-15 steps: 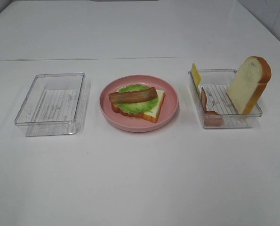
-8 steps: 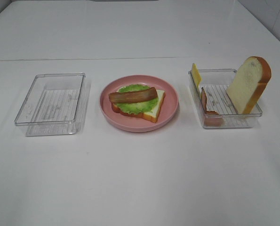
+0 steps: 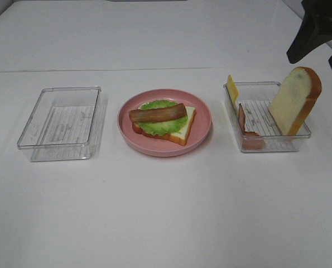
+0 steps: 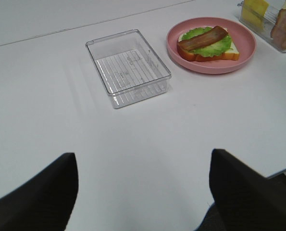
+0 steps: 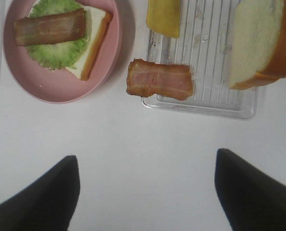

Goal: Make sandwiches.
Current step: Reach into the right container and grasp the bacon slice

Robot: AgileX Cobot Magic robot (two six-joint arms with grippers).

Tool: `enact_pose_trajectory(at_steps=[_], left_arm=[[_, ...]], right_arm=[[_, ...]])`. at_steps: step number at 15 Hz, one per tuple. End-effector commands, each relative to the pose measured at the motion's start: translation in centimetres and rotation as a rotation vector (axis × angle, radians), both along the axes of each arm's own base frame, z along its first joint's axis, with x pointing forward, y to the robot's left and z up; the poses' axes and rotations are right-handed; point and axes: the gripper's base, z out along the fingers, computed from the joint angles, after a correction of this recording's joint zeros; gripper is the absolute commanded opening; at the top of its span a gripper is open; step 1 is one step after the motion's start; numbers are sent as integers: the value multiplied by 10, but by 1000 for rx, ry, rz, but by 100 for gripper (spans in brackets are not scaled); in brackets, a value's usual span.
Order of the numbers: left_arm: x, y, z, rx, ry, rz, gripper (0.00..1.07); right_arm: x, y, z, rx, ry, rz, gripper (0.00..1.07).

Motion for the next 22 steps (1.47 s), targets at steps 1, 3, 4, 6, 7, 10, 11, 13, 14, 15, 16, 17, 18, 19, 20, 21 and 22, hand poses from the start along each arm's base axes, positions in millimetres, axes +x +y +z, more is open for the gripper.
enact_pose_trajectory(at_steps=[1,3,4,6,7,10,11,13,14,15,16,17,18,19,20,21,22], left_arm=[[-3,1,0,-10,-25,-3,73],[-3,1,0,-10,-25,-3,73],[-3,1,0,-10,-25,-3,73],[-3,1,0,-10,-25,-3,73],[-3,1,0,-10,-25,-3,73],[-3,1,0,-10,-25,-3,73],[-3,1,0,-10,-25,-3,73],[-3,1,0,-10,-25,-3,73],[-3,1,0,-10,-25,-3,73],[-3,1,0,-10,-25,-3,73],[-3,1,0,-10,-25,-3,73],[-3,1,0,-10,-25,-3,73],[-3,1,0,-10,-25,-3,73],[-3,1,0,-10,-25,-3,73],[-3,1,0,-10,-25,-3,73],[-3,1,0,-10,-25,-3,73],[-3,1,0,-10,-25,-3,73]], right_arm=[[17,3,-13,17,82,11,74],[33,6,-24,41,119,13,73],[36,13,-29,28,133,37,71],[43,41,-43,-9,137,106,71],[45,46,-46,-14,143,110,71],[61,77,-69,-29,187,137,69],[67,80,-76,-33,201,128,66],[75,82,-86,-59,236,123,63],[80,83,-94,-78,251,129,61],[82,83,-100,-86,259,130,61],[84,82,-104,-101,265,130,60],[85,79,-110,-136,274,128,60],[87,75,-117,-186,279,114,60],[91,75,-118,-191,243,110,60],[93,77,-118,-172,225,103,58],[93,78,-119,-160,223,99,57],[94,78,-123,-162,231,100,55]])
